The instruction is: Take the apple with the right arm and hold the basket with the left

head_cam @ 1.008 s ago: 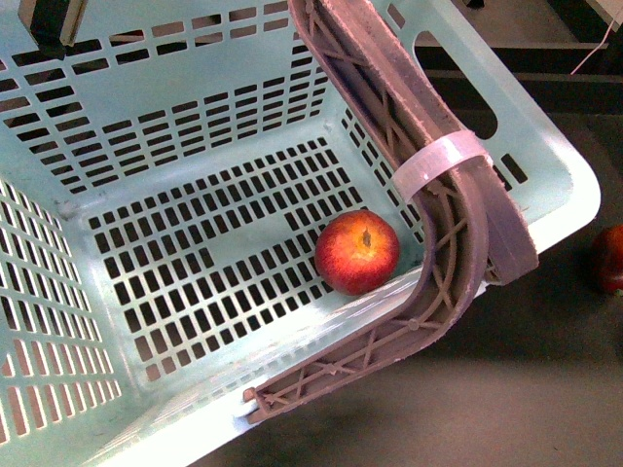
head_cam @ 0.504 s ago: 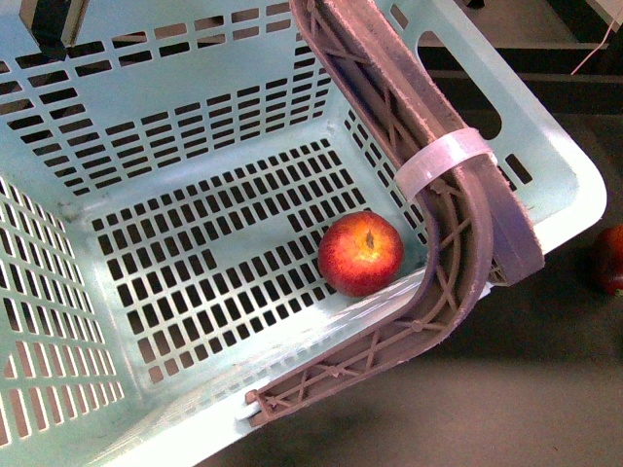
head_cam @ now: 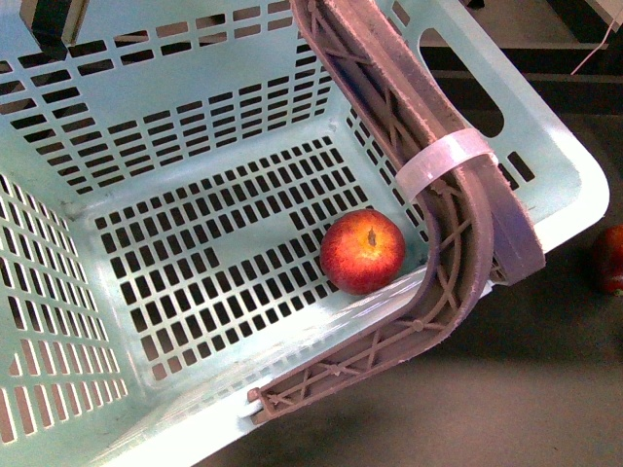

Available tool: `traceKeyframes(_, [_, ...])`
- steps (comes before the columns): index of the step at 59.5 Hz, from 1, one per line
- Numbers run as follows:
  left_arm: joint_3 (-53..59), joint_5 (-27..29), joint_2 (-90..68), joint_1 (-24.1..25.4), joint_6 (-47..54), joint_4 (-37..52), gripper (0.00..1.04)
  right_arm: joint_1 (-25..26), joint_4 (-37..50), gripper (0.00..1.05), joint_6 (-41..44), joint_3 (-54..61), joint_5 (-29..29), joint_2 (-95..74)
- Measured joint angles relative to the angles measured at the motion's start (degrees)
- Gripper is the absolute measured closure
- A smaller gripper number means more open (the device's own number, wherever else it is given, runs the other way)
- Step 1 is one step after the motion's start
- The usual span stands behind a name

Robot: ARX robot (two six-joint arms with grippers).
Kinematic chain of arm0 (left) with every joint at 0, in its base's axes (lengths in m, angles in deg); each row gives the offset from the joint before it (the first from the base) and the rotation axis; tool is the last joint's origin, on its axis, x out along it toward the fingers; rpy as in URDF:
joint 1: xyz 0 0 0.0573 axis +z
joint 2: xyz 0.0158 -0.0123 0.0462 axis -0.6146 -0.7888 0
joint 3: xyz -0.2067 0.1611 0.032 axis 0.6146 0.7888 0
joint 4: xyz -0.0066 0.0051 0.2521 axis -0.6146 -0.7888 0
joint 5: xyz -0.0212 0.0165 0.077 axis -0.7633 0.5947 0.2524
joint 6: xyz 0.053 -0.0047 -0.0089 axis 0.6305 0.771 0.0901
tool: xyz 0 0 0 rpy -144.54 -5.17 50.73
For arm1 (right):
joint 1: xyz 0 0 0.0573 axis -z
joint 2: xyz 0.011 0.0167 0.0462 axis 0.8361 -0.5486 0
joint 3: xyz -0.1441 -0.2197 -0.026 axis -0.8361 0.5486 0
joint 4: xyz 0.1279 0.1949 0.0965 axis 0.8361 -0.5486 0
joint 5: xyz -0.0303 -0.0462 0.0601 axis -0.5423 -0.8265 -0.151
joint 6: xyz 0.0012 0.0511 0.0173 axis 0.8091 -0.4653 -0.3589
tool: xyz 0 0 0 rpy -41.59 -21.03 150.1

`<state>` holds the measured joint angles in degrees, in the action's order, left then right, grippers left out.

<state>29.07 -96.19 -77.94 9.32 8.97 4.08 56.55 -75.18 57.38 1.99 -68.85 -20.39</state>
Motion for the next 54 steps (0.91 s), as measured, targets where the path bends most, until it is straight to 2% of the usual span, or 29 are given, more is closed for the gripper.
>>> traceKeyframes(20, [0.00,-0.07,0.00,0.00,-0.04,0.00,0.98,0.00,-5.03,1.03,0.02,0.00,0.00,5.01])
traceKeyframes(25, [0.00,-0.09,0.00,0.00,-0.02,0.00,0.98,0.00,-14.08,1.03,0.00,-0.02,0.04,12.79])
traceKeyframes(39, [0.00,-0.09,-0.02,0.00,-0.22,0.00,0.98,0.00,-14.71,1.03,0.00,-0.02,0.02,14.34])
traceKeyframes(54, [0.00,-0.07,-0.02,-0.02,-0.13,0.00,0.98,0.00,-14.71,0.64,0.11,-0.02,0.02,14.38])
